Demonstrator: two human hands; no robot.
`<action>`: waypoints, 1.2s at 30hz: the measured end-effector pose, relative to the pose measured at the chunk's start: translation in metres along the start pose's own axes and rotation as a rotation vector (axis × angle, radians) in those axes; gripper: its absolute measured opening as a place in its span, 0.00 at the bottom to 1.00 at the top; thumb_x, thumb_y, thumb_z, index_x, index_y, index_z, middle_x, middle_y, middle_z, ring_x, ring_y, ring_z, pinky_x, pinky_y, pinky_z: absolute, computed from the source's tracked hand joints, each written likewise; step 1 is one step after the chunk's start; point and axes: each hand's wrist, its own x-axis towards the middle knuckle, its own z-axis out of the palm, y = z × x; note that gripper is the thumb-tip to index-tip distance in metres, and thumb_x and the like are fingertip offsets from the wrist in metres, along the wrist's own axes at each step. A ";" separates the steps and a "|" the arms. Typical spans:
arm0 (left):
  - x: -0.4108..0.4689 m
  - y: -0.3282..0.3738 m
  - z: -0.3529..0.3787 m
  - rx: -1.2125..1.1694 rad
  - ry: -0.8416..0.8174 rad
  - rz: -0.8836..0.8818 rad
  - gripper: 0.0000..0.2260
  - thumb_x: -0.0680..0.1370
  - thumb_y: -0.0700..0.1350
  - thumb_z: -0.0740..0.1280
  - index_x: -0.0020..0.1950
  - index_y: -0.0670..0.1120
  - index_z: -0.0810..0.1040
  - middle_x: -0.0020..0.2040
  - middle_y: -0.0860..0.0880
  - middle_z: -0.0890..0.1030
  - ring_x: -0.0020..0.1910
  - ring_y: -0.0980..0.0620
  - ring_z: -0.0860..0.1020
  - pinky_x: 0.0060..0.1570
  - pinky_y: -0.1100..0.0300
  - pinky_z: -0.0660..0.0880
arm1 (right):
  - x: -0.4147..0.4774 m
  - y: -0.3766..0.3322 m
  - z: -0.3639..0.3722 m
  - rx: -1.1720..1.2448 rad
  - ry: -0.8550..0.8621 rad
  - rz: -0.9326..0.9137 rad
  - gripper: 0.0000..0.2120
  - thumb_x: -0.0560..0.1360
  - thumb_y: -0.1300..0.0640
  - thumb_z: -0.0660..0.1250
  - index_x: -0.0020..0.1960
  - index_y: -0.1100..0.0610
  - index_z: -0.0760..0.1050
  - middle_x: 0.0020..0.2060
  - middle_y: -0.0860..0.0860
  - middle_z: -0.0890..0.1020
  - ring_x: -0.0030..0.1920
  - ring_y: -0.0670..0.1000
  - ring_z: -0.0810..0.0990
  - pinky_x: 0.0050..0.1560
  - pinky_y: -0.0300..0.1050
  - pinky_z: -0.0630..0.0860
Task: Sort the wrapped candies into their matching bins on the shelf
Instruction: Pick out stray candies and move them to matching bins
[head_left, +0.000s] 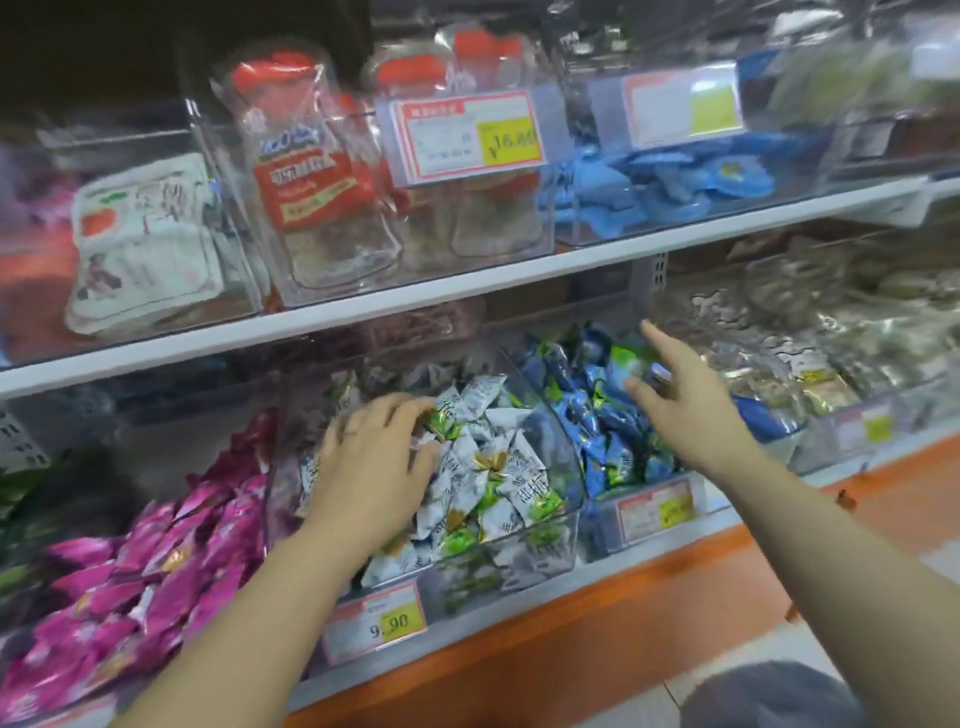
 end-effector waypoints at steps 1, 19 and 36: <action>-0.001 0.001 0.001 -0.013 -0.014 0.021 0.21 0.81 0.55 0.55 0.74 0.59 0.58 0.75 0.55 0.60 0.74 0.52 0.57 0.73 0.47 0.49 | 0.001 0.000 0.002 -0.017 -0.080 -0.008 0.28 0.78 0.62 0.64 0.75 0.54 0.59 0.72 0.50 0.64 0.72 0.49 0.62 0.63 0.33 0.60; 0.011 -0.014 0.005 0.240 -0.362 0.129 0.27 0.78 0.66 0.47 0.75 0.66 0.41 0.78 0.53 0.38 0.77 0.48 0.42 0.72 0.39 0.39 | -0.010 -0.014 0.023 -0.547 -0.310 -0.046 0.19 0.82 0.51 0.54 0.72 0.46 0.63 0.75 0.46 0.58 0.77 0.50 0.49 0.72 0.63 0.38; -0.032 -0.144 -0.056 -0.281 0.138 -0.171 0.11 0.79 0.43 0.65 0.59 0.47 0.80 0.57 0.51 0.82 0.56 0.54 0.78 0.52 0.68 0.67 | -0.020 -0.160 0.161 -0.055 -0.567 -0.347 0.15 0.81 0.54 0.58 0.67 0.50 0.73 0.65 0.48 0.75 0.64 0.49 0.73 0.60 0.40 0.68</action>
